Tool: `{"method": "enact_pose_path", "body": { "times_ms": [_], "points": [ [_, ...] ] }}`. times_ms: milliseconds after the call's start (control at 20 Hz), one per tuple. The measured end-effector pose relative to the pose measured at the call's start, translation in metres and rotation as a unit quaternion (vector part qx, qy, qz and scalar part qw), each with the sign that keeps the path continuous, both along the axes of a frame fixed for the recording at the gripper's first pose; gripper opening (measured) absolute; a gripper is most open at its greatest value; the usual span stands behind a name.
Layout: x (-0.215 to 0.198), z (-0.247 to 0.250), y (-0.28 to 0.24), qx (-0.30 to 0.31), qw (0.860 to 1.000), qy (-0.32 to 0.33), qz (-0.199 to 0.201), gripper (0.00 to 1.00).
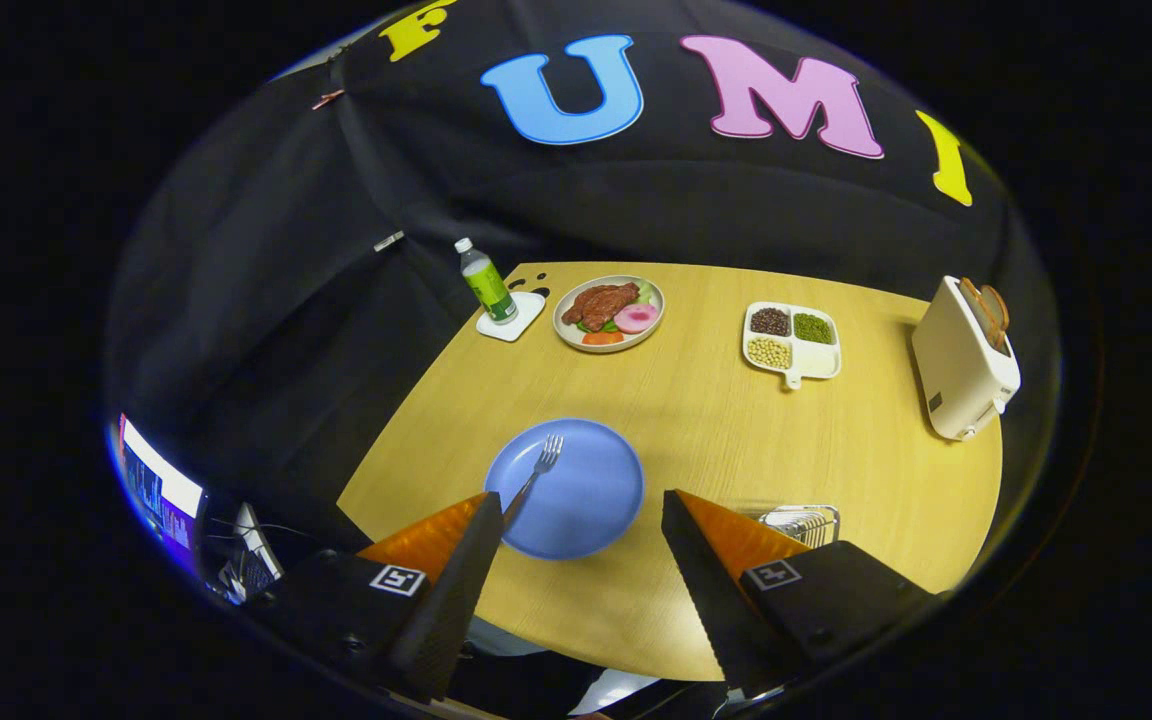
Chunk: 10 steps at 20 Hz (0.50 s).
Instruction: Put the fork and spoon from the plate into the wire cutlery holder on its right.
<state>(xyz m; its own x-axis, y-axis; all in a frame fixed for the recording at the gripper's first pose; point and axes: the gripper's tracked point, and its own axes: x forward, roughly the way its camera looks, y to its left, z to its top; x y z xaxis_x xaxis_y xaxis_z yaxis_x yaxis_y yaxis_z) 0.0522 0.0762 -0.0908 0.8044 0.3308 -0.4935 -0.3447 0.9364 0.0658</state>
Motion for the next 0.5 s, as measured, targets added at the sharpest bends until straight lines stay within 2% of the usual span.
{"method": "enact_pose_path", "body": {
  "times_ms": [300,500],
  "points": [
    [0.016,-0.063,0.056,-0.028,0.997,0.068,0.023,1.0],
    [0.041,-0.094,0.083,-0.041,0.994,0.101,0.02,1.0]
  ]
}}
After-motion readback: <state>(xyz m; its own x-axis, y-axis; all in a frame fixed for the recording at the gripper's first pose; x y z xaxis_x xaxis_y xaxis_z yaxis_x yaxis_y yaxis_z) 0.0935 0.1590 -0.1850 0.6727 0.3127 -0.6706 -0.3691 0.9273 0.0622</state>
